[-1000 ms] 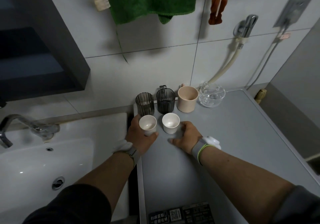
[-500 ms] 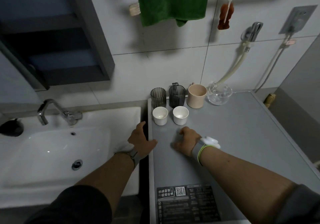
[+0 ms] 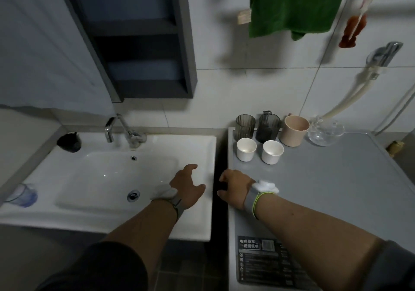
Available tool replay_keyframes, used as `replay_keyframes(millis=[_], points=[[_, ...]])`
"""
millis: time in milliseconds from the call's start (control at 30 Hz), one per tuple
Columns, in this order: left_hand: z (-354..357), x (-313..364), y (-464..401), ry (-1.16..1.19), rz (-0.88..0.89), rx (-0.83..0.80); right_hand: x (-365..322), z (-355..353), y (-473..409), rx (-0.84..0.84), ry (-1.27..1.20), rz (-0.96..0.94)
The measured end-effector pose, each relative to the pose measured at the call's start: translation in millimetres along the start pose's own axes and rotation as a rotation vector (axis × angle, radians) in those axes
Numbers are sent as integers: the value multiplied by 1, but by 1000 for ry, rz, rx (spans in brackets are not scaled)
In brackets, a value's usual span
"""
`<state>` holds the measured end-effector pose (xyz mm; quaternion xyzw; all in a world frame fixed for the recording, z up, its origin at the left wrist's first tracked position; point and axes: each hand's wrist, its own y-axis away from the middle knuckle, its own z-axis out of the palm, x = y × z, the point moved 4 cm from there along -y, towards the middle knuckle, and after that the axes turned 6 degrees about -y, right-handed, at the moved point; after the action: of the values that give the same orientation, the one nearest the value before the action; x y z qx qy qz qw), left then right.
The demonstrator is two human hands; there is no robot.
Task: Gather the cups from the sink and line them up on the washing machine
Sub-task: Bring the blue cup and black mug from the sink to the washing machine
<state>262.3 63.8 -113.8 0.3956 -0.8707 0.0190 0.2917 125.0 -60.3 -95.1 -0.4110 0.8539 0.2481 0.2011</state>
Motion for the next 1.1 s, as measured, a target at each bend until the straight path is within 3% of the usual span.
replay_keyframes(millis=[100, 467, 667, 1100], points=[[-19, -27, 0, 8, -15, 18, -32, 21, -13, -28, -14, -33], [-120, -233, 13, -42, -146, -11, -188, 136, -66, -160, 21, -101], [-182, -339, 36, -111, -240, 55, -287, 206, -87, -205, 33, -199], [-235, -453, 78, -3, -405, 197, -401, 276, -122, -309, 193, -404]])
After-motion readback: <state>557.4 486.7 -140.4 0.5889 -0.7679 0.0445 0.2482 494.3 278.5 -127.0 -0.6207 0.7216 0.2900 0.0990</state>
